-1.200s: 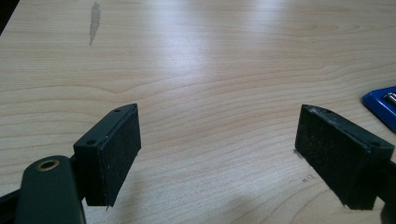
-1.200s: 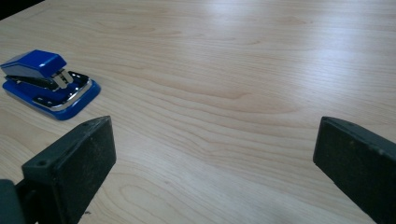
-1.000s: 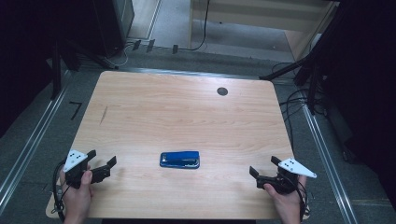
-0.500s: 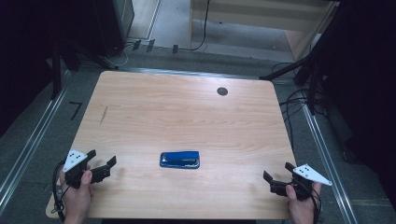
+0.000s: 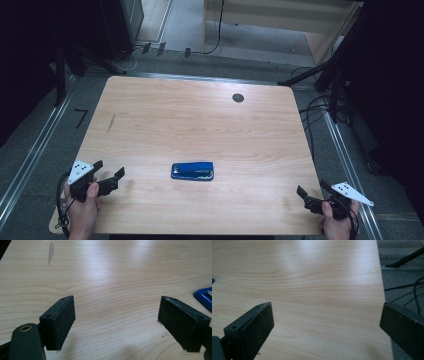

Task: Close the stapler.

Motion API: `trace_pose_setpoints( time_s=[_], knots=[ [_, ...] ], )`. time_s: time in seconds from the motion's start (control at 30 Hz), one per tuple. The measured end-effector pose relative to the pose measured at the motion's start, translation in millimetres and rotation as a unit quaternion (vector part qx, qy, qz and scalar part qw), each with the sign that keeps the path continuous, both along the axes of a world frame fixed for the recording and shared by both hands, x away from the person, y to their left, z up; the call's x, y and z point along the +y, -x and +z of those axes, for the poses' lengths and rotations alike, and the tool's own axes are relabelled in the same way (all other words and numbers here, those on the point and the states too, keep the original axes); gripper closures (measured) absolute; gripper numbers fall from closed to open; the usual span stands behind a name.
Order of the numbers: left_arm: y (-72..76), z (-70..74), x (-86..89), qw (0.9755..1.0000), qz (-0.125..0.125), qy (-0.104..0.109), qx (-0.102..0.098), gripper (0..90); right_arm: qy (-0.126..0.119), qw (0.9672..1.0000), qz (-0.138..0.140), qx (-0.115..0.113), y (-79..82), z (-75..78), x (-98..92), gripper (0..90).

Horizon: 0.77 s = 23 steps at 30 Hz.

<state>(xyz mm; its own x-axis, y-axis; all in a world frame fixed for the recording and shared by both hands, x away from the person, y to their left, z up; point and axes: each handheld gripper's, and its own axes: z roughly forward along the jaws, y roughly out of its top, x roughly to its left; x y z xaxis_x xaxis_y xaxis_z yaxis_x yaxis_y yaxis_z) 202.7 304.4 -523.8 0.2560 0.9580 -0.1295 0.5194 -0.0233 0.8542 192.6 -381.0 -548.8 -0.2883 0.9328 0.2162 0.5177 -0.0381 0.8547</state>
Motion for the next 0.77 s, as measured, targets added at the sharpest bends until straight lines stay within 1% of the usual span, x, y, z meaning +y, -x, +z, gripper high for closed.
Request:
trace_pose_setpoints(
  time_s=[0.17,0.37,0.77],
  knots=[
    [-0.1,0.0,-0.4,1.0,0.0,-0.001,0.0,14.7,-0.011,0.9998,-0.016,0.001,-0.5,-3.0,-9.5,0.0],
    [0.6,0.1,0.0,1.0,-0.001,-0.001,-0.002,14.7,-0.019,0.9997,-0.018,0.001,-1.1,-3.6,-12.1,0.0],
    [0.6,0.1,-0.5,1.0,-0.003,0.0,-0.002,14.6,-0.009,0.9998,-0.015,0.007,-2.3,-3.5,-10.6,0.0]
  ],
)
